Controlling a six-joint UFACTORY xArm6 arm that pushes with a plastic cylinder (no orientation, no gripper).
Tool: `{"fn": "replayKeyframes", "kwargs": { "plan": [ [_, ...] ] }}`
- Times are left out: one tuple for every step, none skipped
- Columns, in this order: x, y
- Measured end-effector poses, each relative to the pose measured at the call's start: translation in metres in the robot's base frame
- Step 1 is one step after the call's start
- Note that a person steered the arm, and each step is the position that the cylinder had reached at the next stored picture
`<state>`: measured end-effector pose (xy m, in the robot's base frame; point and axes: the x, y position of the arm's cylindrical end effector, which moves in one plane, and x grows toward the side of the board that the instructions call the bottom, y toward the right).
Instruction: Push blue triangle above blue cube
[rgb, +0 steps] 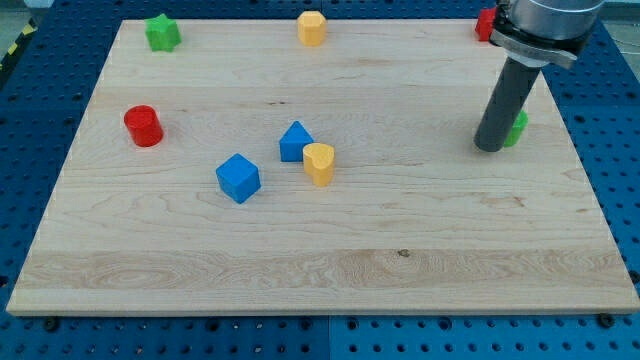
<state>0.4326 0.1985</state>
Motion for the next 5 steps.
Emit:
{"fn": "replayKeyframes", "kwargs": {
  "plan": [
    [0.0,0.011],
    [-0.001,0.014],
    [-0.001,0.009],
    [-0.001,-0.009],
    [-0.005,-0.046]
  ]
}}
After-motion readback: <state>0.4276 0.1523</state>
